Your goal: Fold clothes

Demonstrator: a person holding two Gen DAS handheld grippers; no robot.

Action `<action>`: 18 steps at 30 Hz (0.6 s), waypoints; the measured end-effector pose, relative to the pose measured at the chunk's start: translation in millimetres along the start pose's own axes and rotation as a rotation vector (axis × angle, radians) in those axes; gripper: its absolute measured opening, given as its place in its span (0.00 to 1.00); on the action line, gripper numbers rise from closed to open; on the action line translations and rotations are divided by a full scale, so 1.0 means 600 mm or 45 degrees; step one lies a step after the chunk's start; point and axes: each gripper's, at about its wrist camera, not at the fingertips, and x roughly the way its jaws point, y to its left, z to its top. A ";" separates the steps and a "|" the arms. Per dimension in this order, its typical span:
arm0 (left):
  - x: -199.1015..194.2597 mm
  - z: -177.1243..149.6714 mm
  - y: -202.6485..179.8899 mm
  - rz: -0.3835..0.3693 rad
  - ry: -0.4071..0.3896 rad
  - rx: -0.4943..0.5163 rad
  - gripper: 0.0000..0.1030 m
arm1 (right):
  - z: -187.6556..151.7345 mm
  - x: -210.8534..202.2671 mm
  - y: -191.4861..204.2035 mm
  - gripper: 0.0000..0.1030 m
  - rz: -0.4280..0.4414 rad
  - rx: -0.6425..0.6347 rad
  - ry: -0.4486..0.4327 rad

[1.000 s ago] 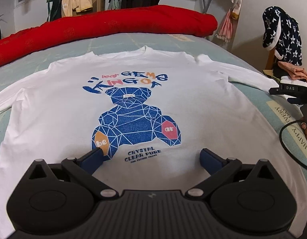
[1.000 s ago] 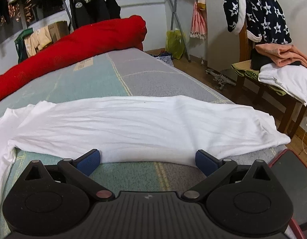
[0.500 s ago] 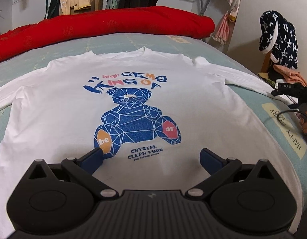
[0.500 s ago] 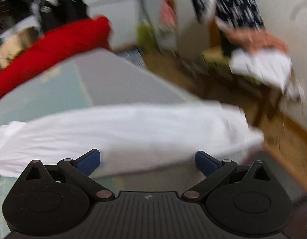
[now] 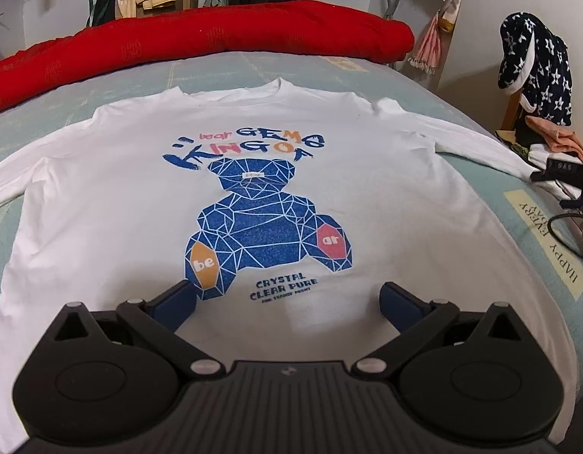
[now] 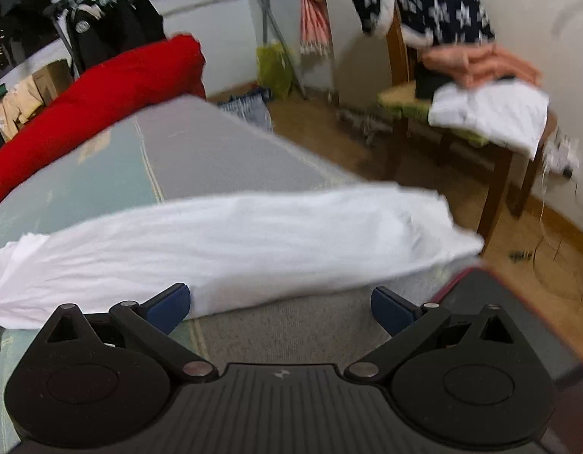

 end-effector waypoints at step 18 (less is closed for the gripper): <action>0.005 0.005 0.003 0.009 0.009 -0.010 0.99 | 0.035 0.043 0.096 1.00 0.053 -0.137 0.040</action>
